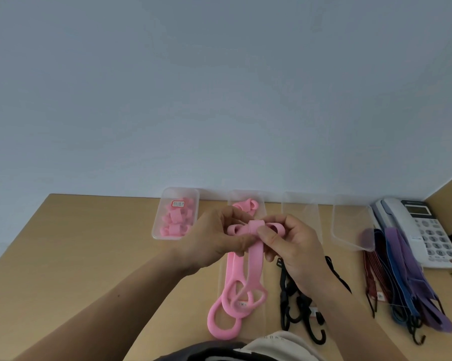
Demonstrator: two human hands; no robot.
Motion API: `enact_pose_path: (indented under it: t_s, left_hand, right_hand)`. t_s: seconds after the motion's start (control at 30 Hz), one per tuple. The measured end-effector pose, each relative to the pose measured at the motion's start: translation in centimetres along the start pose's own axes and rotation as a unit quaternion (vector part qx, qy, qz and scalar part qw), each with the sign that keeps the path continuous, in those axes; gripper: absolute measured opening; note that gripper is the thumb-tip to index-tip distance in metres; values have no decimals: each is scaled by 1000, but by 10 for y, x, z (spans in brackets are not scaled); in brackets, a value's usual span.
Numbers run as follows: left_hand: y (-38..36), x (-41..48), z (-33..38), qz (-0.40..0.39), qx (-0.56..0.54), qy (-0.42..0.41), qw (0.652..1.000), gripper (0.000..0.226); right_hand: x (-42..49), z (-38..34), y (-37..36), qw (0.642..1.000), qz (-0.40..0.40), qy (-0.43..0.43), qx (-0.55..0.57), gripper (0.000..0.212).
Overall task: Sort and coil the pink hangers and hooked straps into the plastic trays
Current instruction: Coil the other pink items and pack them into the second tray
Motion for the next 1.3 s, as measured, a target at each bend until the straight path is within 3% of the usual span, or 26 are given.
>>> enact_pose_path:
  t_s: [0.2,0.4,0.57,0.77,0.93,1.1,1.3]
  left_hand:
    - [-4,-1,-4,-17,33,24,999,28]
    - [-8,1,0,-29,-48,35,998,43]
    - [1,5,3,8,-37,4,999,20]
    - [2,3,13,12,-36,-49,998,16]
    - [1,1,16,2,-35,-63,997,22]
    - [5,3,1,12,-11,-16,1000,45]
    - [1,1,2,-24,31,-5,999,19]
  right_hand:
    - [-2,-2,-3,1000,-24,16,-2,21]
    - [0,-6,-5,998,-39,41,10,29]
    - [2,-4,-5,998,-40,41,15,28]
    - [4,-2,-5,999,-32,11,31,25]
    - [7,8,-5,1000,-14,-27,4,22]
    - [6,1,-5,1000,-15,5,-22,13]
    - [4,-4,-6,999,-16,23,-23,17]
Point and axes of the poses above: each hand's wrist, its own x-axis towards the middle knuckle, its own y-axis out of the back of the hand, z = x × y, the point moved 10 cm from there along x, towards the middle knuckle, and after that the axes turned 4 degrees about x, right-handed, at the moved point
